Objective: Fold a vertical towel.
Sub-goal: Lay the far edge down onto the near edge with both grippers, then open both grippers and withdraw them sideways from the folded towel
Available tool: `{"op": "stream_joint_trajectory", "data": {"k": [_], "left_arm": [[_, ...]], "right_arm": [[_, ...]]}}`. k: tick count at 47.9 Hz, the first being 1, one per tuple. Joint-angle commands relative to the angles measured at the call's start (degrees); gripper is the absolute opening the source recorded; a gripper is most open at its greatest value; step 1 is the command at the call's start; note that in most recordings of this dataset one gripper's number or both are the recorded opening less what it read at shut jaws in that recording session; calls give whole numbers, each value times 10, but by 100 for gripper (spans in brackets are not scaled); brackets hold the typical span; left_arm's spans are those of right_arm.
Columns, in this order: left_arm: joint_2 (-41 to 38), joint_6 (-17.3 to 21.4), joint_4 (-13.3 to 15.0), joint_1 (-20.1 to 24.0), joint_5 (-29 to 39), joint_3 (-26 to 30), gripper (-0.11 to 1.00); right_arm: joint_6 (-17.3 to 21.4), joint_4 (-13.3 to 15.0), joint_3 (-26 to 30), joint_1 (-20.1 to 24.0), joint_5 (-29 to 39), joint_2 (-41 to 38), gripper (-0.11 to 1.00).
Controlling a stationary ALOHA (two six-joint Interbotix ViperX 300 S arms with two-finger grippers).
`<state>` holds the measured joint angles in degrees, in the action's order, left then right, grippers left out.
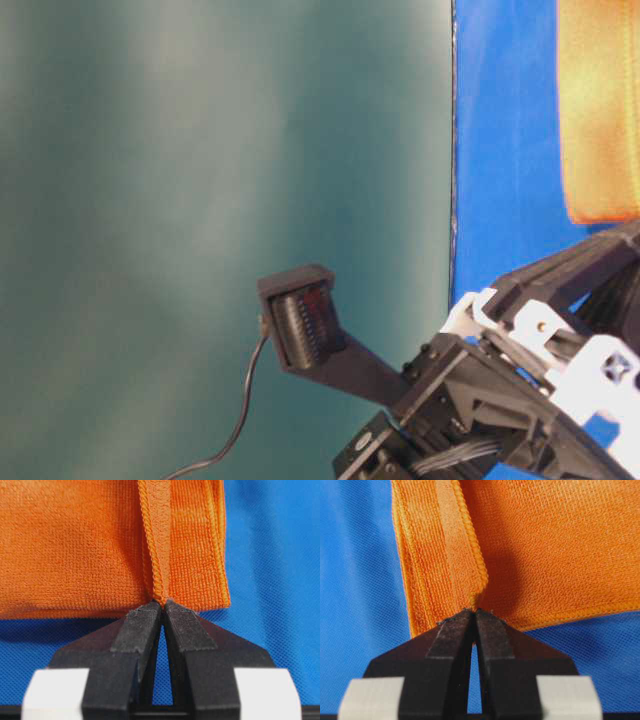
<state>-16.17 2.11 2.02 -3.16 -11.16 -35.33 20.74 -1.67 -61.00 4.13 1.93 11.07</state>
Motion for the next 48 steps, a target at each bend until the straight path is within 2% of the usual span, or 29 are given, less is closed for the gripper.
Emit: {"op": "stream_joint_trajectory", "data": {"k": [1,15,22,24,29,31,33,35,40,48], "left_arm": [[7,-1,0,-4,-7,10,2],[5,0,0,-4,-13,8,4],[6,-1,0,-4,-13,10,21],[6,-1,0,-4,-12,10,27],[8,0,0,-5,-13,8,38],[10,0,0,-5,-13,7,40],[12,0,0,-5,-12,6,40],[17,0,0,-6,-9,6,39],[35,0,0,-10,2,2,40],[101,1,0,-24,49,-4,40]], "right_arm": [[3,-4,4,4,-3,4,2],[3,-3,5,4,-9,3,2],[3,-3,6,6,-18,3,3],[3,-3,6,6,-21,4,11],[1,1,6,6,-27,4,42],[1,2,6,6,-27,4,56],[1,2,7,6,-25,4,64],[1,2,9,7,-25,4,64],[1,2,15,17,-13,13,58],[-1,4,31,40,22,66,59]]}}
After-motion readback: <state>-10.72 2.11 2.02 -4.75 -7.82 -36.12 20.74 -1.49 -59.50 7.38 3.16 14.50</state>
